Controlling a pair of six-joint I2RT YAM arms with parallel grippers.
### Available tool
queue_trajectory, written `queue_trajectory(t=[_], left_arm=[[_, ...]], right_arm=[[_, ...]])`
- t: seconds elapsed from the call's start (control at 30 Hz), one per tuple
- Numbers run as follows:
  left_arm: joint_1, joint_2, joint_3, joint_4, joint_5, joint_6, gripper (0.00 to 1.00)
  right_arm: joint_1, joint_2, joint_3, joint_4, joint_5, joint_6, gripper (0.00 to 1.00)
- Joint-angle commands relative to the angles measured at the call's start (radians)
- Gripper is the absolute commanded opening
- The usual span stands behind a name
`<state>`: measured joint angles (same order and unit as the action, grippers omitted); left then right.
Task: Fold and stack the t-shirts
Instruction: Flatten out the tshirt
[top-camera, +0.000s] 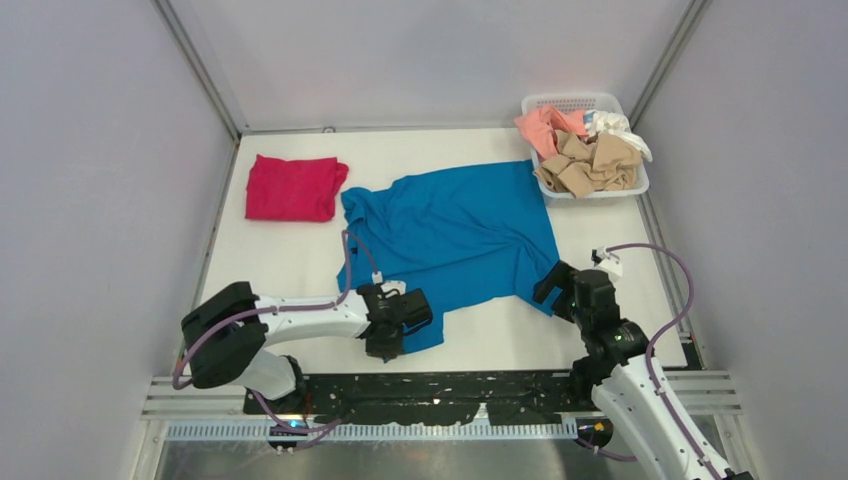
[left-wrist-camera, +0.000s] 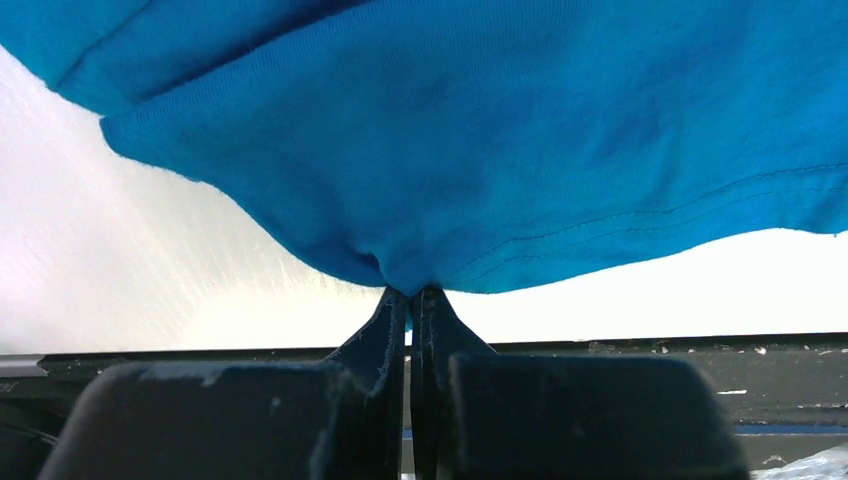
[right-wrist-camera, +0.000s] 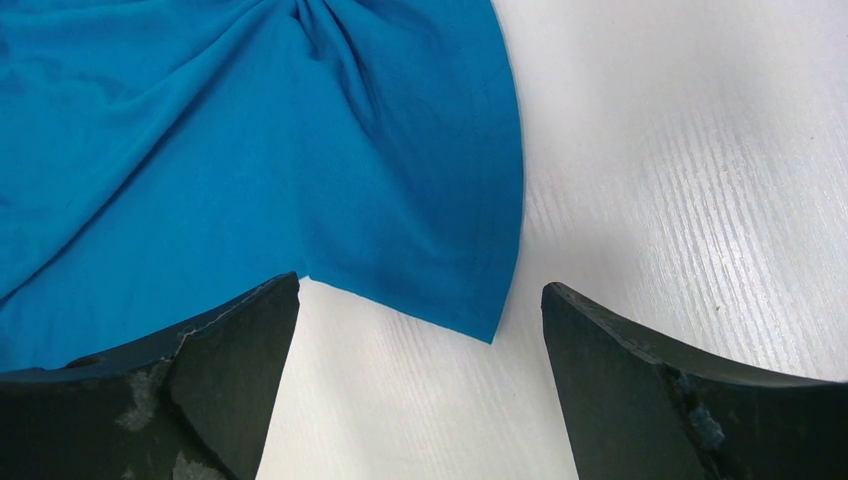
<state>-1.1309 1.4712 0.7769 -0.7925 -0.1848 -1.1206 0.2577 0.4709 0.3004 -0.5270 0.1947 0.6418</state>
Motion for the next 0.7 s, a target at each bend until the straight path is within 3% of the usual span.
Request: queue_trajectory(t=[0.0, 0.17, 0.3, 0.37, 0.53, 0.67], left_arm=[[0.023, -0.010, -0.045, 0.081, -0.076, 0.052, 0.00], [0.028, -0.086, -0.070, 0.142, -0.118, 0.106, 0.00], [0.042, -0.148, -0.111, 0.220, -0.132, 0.137, 0.00], [0.065, -0.160, -0.110, 0.207, -0.148, 0.141, 0.00], [0.082, -0.165, -0.104, 0.161, -0.194, 0.155, 0.00], [0.083, -0.178, -0.122, 0.222, -0.166, 0.181, 0.00]], right_arm=[[-0.004, -0.004, 0.010, -0.002, -0.013, 0.013, 0.97], [-0.002, 0.046, 0.036, -0.053, -0.062, 0.039, 1.00], [0.000, 0.158, 0.059, -0.104, 0.013, 0.051, 1.00], [0.000, 0.195, 0.073, -0.085, 0.036, 0.054, 0.95], [0.006, 0.306, 0.090, -0.032, 0.041, 0.034, 0.70], [0.019, 0.414, 0.104, 0.000, 0.063, 0.029, 0.66]])
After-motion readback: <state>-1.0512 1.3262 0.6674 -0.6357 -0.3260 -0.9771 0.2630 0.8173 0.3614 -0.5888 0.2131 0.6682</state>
